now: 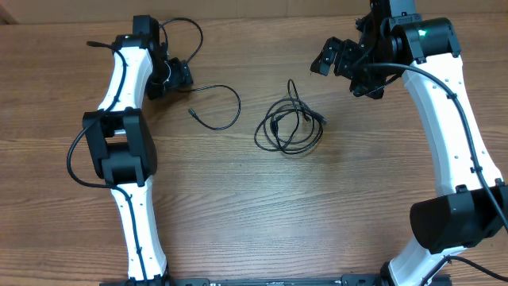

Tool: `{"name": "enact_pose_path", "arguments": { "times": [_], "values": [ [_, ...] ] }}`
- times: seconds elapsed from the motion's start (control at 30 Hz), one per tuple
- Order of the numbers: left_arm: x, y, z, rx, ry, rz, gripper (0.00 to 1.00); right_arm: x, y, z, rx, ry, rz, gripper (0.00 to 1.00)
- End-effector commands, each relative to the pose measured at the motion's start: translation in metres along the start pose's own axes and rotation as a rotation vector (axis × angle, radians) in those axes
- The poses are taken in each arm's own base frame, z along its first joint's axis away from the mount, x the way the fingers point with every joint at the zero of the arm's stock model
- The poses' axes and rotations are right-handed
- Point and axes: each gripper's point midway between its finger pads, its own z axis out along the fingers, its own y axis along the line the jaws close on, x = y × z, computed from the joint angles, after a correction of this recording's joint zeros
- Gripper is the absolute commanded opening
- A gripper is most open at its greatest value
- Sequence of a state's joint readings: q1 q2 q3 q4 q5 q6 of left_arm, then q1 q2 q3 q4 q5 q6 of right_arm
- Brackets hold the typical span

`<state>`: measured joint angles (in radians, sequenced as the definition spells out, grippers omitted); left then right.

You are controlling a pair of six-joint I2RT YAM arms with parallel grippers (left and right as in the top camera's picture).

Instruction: Untangle cables

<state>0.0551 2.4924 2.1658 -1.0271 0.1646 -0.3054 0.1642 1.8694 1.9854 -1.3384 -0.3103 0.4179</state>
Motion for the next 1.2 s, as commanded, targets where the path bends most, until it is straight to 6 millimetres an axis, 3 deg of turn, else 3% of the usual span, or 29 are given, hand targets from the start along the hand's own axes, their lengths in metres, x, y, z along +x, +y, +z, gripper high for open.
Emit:
{"name": "enact_pose_path", "arguments": {
  "times": [0.0, 0.23, 0.47, 0.53, 0.7, 0.9, 1.03, 1.17],
  "values": [
    [-0.002, 0.015, 0.002, -0.017, -0.008, -0.009, 0.72, -0.001, -0.001, -0.002, 0.0, -0.007, -0.003, 1.0],
    [-0.015, 0.014, 0.003, 0.01, -0.057, -0.006, 0.43, -0.001, -0.001, -0.002, 0.0, -0.007, -0.004, 1.0],
    [-0.02, -0.008, 0.002, 0.128, -0.071, 0.007, 0.22, -0.001, -0.001, -0.002, 0.0, -0.007, -0.003, 1.0],
    [-0.022, -0.013, 0.0, 0.155, -0.074, 0.012, 0.04, -0.001, -0.001, -0.002, 0.0, -0.007, -0.003, 1.0],
    [-0.034, -0.026, -0.019, 0.23, -0.1, 0.02, 0.04, -0.001, -0.001, -0.002, 0.0, -0.007, -0.003, 1.0],
    [-0.067, -0.04, -0.08, 0.299, -0.2, 0.035, 0.04, -0.001, -0.001, -0.002, 0.0, -0.007, -0.003, 1.0],
    [-0.089, -0.052, -0.141, 0.357, -0.312, 0.065, 0.04, -0.001, -0.001, -0.002, 0.0, -0.007, -0.004, 1.0],
    [-0.1, -0.082, -0.22, 0.504, -0.446, 0.149, 0.04, -0.001, -0.001, -0.002, 0.0, -0.007, -0.003, 1.0]
  ]
}}
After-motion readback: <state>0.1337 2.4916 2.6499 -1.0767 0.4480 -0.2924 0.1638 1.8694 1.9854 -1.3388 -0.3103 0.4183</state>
